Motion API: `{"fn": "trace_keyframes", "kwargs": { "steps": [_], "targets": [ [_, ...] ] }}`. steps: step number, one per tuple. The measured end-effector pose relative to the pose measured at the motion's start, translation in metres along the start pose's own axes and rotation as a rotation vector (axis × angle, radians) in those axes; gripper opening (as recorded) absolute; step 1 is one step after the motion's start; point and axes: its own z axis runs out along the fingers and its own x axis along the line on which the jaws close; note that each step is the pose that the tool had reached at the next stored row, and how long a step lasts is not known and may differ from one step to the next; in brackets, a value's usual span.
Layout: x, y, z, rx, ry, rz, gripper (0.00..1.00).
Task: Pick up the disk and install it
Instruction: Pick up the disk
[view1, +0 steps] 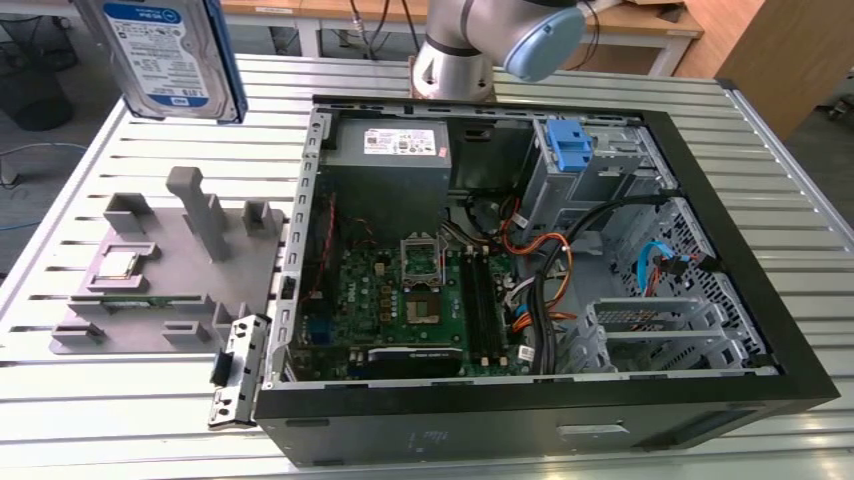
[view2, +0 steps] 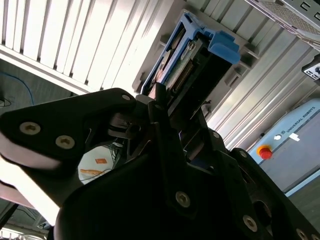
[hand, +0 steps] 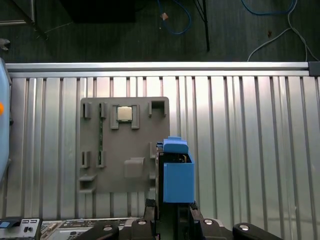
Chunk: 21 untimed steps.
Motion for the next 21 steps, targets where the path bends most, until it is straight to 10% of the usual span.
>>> {"fn": "trace_keyframes", "kwargs": {
  "steps": [21],
  "targets": [
    [-0.0006,-0.0158,-0.0012,-0.0022,0.0001,0.000,0.35]
  ]
}}
